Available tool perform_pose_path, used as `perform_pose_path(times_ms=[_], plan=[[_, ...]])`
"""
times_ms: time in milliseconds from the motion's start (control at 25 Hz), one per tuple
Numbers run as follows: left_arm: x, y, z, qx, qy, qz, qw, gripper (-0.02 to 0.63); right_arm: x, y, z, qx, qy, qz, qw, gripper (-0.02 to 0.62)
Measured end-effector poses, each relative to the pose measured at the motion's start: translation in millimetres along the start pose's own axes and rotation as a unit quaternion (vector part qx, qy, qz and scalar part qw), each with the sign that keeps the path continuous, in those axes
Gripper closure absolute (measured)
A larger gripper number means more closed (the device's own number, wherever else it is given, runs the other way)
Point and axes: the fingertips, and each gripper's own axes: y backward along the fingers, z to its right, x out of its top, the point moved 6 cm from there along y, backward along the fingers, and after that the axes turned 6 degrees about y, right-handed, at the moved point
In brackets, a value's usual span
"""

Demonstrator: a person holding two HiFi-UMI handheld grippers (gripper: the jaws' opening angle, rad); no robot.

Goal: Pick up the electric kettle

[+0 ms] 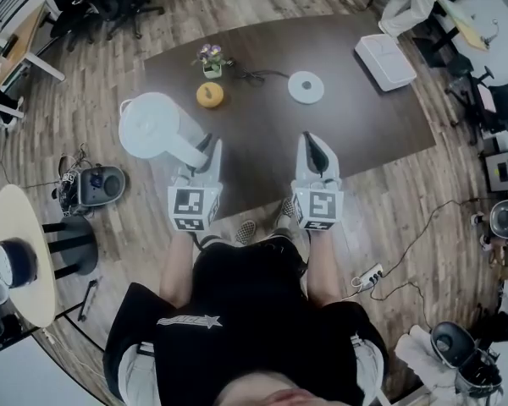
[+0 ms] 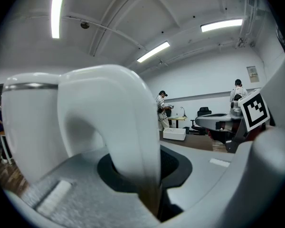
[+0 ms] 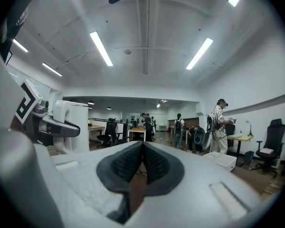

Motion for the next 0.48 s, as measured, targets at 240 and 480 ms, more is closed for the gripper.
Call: perform_pose_path(times_ms=[240,480], plan=[[2.7,4.1,-2.5,0.001,-0.001,0.008,1.0000,0.538,3.7,0.8,-4.1,0.001,0.005,0.001,1.000,0.591],[4.1,5.4,-1.1,-0.001,0.003,0.012,0.9999,0.538,2.7,4.9,-4.5,0.002,0.002,-0.002,1.000,0.591]])
